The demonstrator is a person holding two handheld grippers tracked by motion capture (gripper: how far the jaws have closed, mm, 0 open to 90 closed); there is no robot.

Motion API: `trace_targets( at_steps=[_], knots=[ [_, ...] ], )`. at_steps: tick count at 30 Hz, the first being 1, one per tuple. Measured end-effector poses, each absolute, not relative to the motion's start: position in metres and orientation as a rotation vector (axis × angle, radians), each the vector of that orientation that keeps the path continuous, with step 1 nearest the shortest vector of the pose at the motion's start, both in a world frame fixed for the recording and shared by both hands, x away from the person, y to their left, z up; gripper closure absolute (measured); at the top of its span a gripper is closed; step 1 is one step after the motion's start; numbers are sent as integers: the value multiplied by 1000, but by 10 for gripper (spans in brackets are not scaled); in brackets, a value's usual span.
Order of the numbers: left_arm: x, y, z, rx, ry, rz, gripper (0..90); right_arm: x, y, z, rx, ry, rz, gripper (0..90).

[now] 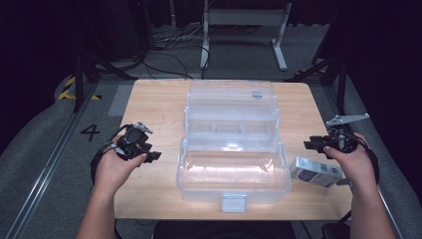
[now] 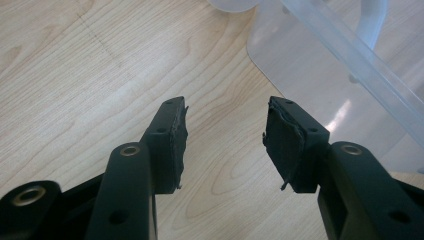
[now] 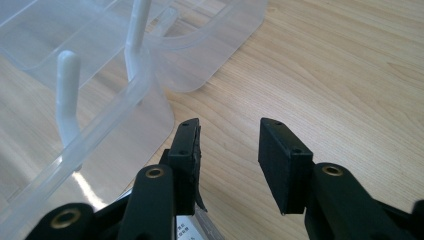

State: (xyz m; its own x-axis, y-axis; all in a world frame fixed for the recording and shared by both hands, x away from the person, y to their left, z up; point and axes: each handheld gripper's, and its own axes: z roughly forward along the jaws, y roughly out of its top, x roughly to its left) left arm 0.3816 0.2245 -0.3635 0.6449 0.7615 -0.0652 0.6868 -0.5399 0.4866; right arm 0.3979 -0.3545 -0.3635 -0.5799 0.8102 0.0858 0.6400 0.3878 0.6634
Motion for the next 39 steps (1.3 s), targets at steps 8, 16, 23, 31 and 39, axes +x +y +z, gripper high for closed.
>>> trace_targets(
  at_steps=[8, 16, 23, 31, 39],
  knots=[
    [378, 219, -358, 2378, 1102, 197, 495, 398, -352, -363, 1263, 2396, 983, 599],
    [374, 216, -354, 2379, 1069, 184, 489, 395, -347, -361, 1241, 2403, 987, 590],
    [374, 214, -353, 2390, 1054, 191, 484, 394, -344, -360, 1213, 2414, 992, 578],
    [365, 203, -344, 2365, 1007, 168, 472, 391, -340, -356, 1184, 2416, 1007, 570],
    [364, 200, -345, 2389, 979, 155, 469, 383, -323, -348, 1081, 2465, 1049, 538]
  ],
)
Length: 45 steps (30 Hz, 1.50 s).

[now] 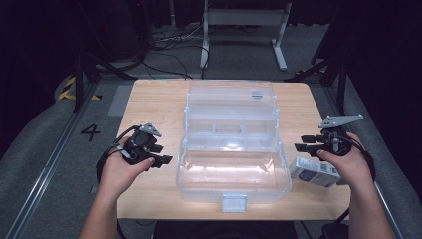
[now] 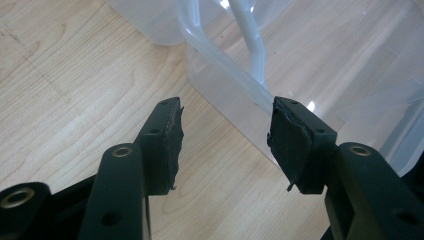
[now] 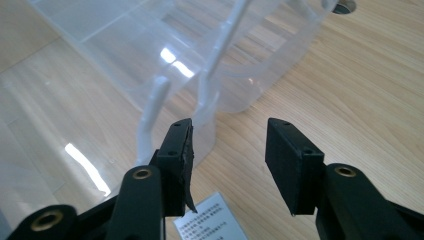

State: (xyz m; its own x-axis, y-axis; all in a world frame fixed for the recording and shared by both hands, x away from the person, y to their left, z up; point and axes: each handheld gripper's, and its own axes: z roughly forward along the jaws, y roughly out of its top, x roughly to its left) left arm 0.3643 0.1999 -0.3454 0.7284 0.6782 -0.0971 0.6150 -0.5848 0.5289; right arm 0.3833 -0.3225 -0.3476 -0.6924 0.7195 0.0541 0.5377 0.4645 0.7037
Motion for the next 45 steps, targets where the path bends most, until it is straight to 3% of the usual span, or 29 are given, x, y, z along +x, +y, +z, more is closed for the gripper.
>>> trace_targets(
  at_steps=[8, 12, 16, 45],
  knots=[
    [364, 200, -346, 2398, 980, 150, 454, 376, -312, -339, 1008, 2482, 1057, 510],
    [365, 201, -348, 2408, 981, 152, 448, 373, -314, -338, 928, 2518, 966, 420],
    [365, 203, -349, 2404, 999, 142, 445, 372, -323, -338, 979, 2557, 877, 388],
    [368, 207, -356, 2438, 995, 111, 436, 382, -331, -392, 825, 2872, 452, 315]
  ],
)
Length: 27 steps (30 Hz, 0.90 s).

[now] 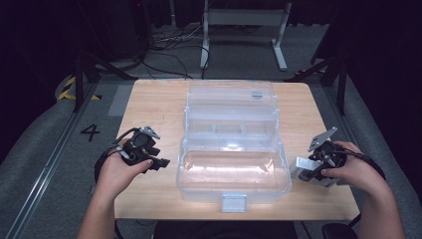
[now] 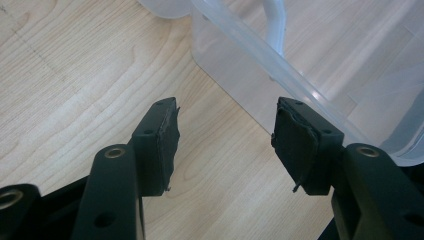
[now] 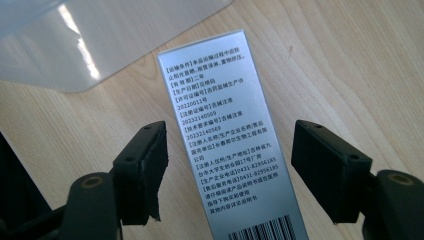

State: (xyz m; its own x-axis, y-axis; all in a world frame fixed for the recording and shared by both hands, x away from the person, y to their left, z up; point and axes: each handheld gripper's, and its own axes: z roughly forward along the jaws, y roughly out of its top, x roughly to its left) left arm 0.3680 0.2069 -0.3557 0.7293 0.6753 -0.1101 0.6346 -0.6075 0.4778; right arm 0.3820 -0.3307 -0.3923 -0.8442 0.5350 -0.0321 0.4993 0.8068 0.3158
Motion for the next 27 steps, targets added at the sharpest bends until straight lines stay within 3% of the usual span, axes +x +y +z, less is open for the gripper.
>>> trace_targets(
  at_steps=[13, 27],
  knots=[
    [371, 210, -357, 2435, 1014, 96, 424, 390, -325, -418, 814, 2944, 339, 331],
    [383, 207, -363, 2446, 1008, 63, 418, 389, -325, -420, 780, 2902, 229, 438]
  ],
)
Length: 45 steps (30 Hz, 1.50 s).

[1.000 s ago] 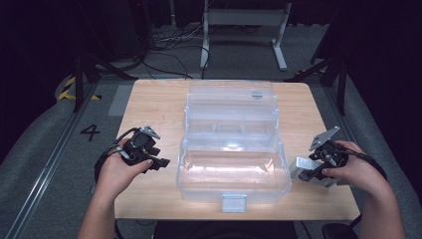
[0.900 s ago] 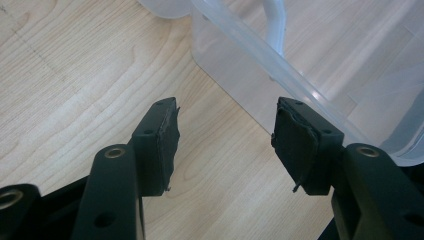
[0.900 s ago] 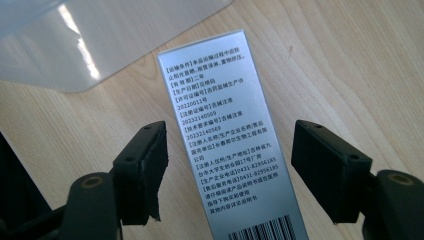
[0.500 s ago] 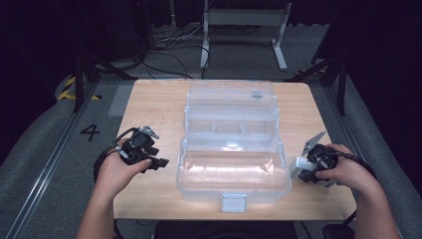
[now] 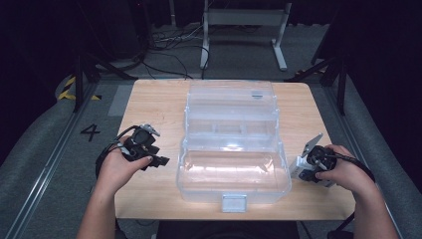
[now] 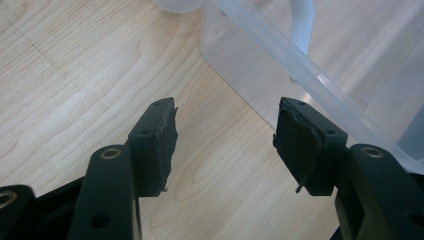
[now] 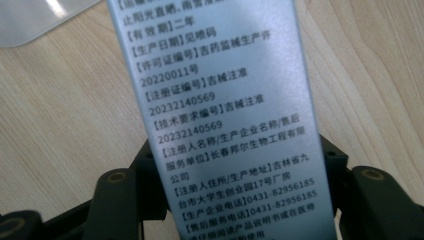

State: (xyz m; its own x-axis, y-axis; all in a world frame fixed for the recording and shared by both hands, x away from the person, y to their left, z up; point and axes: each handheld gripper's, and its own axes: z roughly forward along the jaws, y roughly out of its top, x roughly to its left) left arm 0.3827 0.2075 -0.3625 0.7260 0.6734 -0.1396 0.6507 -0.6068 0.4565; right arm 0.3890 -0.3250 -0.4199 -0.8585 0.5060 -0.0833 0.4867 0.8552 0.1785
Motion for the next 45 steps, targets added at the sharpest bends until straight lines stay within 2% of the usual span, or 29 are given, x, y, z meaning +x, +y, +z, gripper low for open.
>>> trace_targets(
  at_steps=[4, 6, 10, 25, 45],
  knots=[
    [383, 205, -365, 2455, 1004, 56, 418, 392, -327, -419, 843, 2890, 197, 490],
    [383, 206, -365, 2454, 1006, 52, 417, 394, -329, -420, 884, 2886, 187, 544],
    [383, 208, -364, 2443, 1019, 55, 418, 393, -331, -419, 922, 2882, 213, 569],
    [383, 210, -365, 2441, 1022, 53, 418, 389, -329, -404, 932, 2859, 283, 575],
    [375, 218, -369, 2433, 1064, 45, 418, 381, -331, -355, 887, 2793, 497, 574]
  ],
)
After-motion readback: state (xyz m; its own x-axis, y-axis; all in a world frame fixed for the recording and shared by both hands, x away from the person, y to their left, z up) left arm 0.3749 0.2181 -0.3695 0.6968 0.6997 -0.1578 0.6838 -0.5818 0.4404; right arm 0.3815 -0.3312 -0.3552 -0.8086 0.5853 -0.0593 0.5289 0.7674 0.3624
